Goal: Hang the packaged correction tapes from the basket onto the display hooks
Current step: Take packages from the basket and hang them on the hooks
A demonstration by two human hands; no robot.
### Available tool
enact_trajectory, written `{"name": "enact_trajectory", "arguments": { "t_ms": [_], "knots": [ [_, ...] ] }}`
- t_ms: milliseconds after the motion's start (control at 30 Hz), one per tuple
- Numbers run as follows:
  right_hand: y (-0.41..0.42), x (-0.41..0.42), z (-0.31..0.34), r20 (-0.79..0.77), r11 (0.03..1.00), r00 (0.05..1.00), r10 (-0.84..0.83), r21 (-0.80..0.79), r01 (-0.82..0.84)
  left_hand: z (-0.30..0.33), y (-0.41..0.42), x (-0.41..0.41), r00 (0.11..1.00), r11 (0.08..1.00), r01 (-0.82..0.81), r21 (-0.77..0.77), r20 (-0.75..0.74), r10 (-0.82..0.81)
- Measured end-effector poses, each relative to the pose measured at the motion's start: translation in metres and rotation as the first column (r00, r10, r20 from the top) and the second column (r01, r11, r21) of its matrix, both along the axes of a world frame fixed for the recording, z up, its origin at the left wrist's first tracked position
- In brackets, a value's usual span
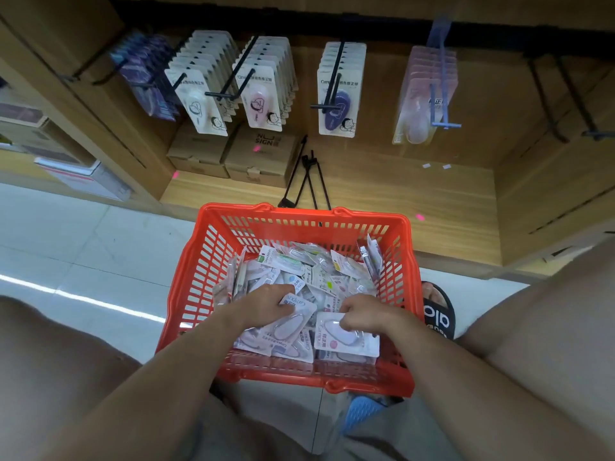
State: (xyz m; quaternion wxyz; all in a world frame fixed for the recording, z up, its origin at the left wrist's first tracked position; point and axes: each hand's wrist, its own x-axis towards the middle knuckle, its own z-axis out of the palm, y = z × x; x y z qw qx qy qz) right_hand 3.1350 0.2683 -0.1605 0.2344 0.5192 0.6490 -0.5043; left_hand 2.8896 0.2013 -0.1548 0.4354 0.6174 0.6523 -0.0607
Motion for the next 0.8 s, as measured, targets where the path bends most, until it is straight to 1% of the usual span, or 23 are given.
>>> {"name": "enact_trajectory", "arguments": {
  "t_ms": [133, 267, 367, 433, 500, 567, 600, 667, 733, 800],
  "knots": [
    [0.016, 0.005, 0.015, -0.11, 0.974, 0.968, -0.228, -0.021, 0.227, 0.002, 0.01, 0.007, 0.984, 0.984, -0.178, 0.032, 0.036, 0.176],
    [0.024, 0.01, 0.024, -0.182, 0.914, 0.895, -0.406, -0.061, 0.402, 0.006, 0.021, 0.003, 0.934, 0.926, -0.357, 0.12, 0.062, 0.352],
    [0.027, 0.011, 0.029, -0.267, 0.832, 0.788, -0.554, -0.141, 0.537, 0.011, 0.027, -0.002, 0.89, 0.883, -0.448, 0.14, 0.166, 0.425],
    [0.026, 0.009, 0.032, -0.295, 0.747, 0.686, -0.665, -0.255, 0.615, 0.018, 0.031, 0.002, 0.854, 0.863, -0.489, 0.126, 0.271, 0.444],
    [0.026, 0.005, 0.035, -0.314, 0.664, 0.587, -0.746, -0.403, 0.629, 0.028, 0.036, 0.012, 0.799, 0.839, -0.539, 0.082, 0.366, 0.477],
    [0.025, 0.001, 0.04, -0.323, 0.604, 0.514, -0.795, -0.5, 0.621, 0.036, 0.041, 0.022, 0.728, 0.799, -0.6, 0.023, 0.429, 0.534],
    [0.025, 0.0, 0.042, -0.332, 0.594, 0.495, -0.803, -0.52, 0.614, 0.039, 0.043, 0.025, 0.688, 0.781, -0.624, -0.016, 0.463, 0.559],
    [0.023, -0.003, 0.045, -0.362, 0.605, 0.486, -0.796, -0.526, 0.598, 0.045, 0.044, 0.03, 0.618, 0.76, -0.642, -0.1, 0.52, 0.59],
    [0.021, -0.004, 0.048, -0.4, 0.663, 0.529, -0.748, -0.475, 0.578, 0.049, 0.044, 0.033, 0.598, 0.762, -0.635, -0.128, 0.543, 0.59],
    [0.02, -0.006, 0.048, -0.437, 0.725, 0.579, -0.688, -0.42, 0.545, 0.049, 0.043, 0.037, 0.603, 0.776, -0.623, -0.1, 0.571, 0.557]
  ]
}}
